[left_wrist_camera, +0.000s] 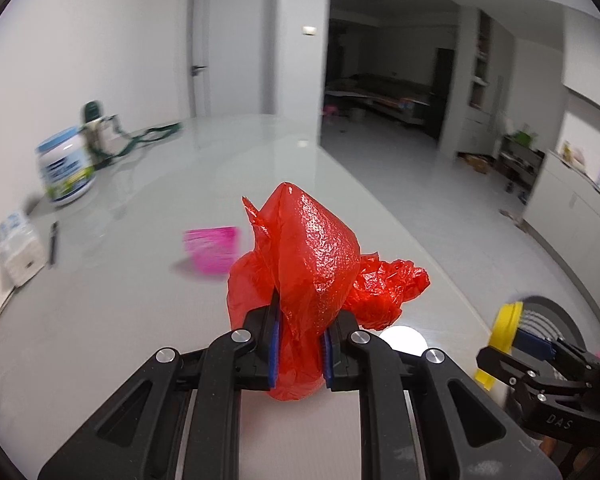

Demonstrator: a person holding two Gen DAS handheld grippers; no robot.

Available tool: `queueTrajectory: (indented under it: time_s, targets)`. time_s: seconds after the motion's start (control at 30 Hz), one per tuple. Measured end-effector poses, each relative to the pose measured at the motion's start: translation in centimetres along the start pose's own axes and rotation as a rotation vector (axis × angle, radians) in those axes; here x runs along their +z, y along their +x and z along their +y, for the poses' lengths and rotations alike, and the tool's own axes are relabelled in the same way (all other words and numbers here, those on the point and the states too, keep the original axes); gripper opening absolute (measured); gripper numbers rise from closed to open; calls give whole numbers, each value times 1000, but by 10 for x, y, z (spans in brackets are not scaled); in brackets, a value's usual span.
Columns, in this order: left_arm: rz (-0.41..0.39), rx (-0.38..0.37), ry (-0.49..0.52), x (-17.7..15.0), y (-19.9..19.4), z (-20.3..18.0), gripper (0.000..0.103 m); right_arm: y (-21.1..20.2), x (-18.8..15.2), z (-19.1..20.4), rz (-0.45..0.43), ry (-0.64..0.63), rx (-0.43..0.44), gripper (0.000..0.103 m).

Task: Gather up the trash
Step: 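Carry the red bag and yellow ring over the grey basket with both tools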

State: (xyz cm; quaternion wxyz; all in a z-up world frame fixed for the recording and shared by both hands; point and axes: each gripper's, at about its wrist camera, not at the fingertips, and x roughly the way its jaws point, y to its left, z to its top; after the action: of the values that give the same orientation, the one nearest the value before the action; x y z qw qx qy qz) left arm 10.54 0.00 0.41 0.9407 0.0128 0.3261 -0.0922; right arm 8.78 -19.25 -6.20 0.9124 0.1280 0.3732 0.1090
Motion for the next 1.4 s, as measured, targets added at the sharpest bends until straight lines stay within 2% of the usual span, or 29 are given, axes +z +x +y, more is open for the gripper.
queueTrajectory:
  time_s: [0.4,0.7,0.9,1.23,1.27,1.33,1.4]
  targets:
    - [74,-257,181,-14,20,-127,16,-70,-36,-95,-70,148,-240,69]
    - [152,-384,306,-38,33,-214,16,-106,-75,-158,-50,265,-364,69]
    - [206,-419,380,-58,45,-249,16,-111,-94,-174,-22,312,-388,69]
    - [241,-406,419,-64,54,-267,19,-110,-104,-184,-19,339,-385,70]
    - [242,-404,420,-65,53,-267,21,-111,-104,-184,-20,340,-383,70]
    - [240,-399,418,-63,54,-270,34,-112,-104,-182,-27,341,-379,71]
    - [229,-390,410,-62,52,-271,62,-114,-104,-184,-37,348,-374,74]
